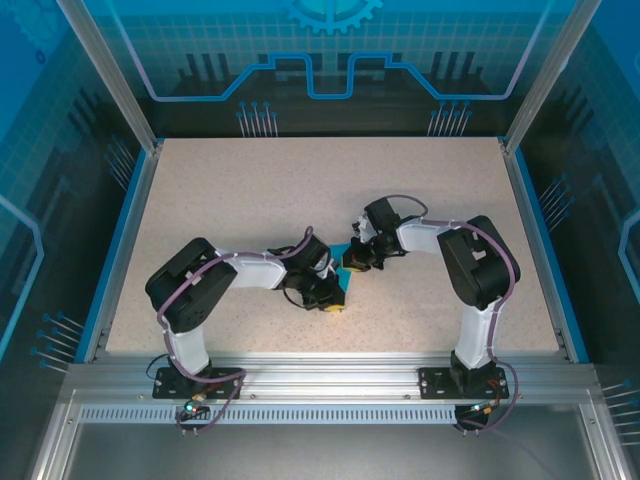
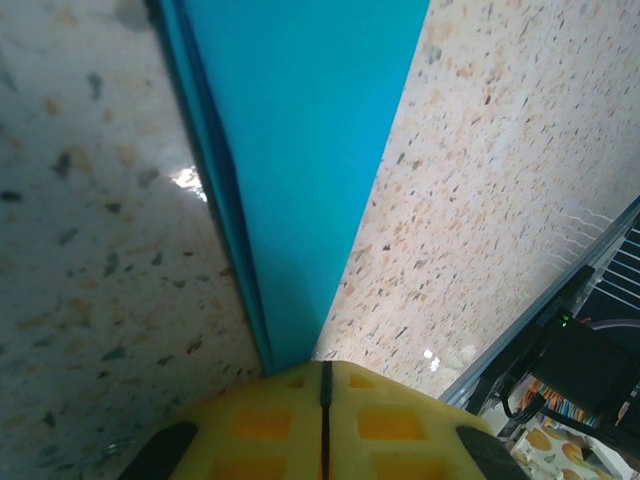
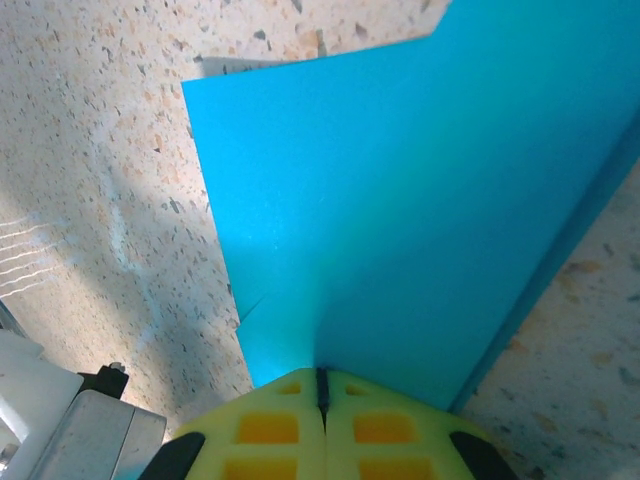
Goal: Fold a paper plane with a square sheet of paper (fold left side to right side)
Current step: Fold the wing for the fifth time at the center of the table.
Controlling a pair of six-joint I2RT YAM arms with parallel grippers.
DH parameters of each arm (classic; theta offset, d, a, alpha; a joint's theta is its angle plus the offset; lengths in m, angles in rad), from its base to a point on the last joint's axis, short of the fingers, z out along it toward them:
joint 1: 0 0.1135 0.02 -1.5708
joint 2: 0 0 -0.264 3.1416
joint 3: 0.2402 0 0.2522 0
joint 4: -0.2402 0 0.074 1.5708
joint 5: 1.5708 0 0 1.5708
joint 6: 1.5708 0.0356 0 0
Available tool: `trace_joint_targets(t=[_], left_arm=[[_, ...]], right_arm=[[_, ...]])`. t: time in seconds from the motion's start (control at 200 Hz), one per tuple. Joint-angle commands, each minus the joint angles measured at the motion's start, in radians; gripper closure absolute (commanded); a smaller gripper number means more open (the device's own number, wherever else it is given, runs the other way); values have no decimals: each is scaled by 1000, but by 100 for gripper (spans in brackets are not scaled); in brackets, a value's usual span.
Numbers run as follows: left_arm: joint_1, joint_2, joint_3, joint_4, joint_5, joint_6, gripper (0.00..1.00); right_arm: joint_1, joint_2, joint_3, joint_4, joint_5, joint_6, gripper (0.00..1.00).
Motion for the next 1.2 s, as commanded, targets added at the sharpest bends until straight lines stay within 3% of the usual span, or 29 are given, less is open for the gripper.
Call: trace_joint_targets(t=[0.0,0.245,0.52,0.89,1.19], left_arm=[[-24,-18,-54,-111,18,-23,91],[-24,-48,-76,-102,18,-31,91],[-10,-119,41,-179,0,20,90],[3,36,142,-143,-3,37,90],[-2,48,63,-155,-2,29,90]], right_arm=[[-22,77,-20,-88,136,-20,95],[-23,80,-16,-92,134,-25,95],[-23,70,-21,-91,130,-25,95],[-22,65,-21,-90,126,-23,95],[-22,63,-21,-102,136,-28,95]])
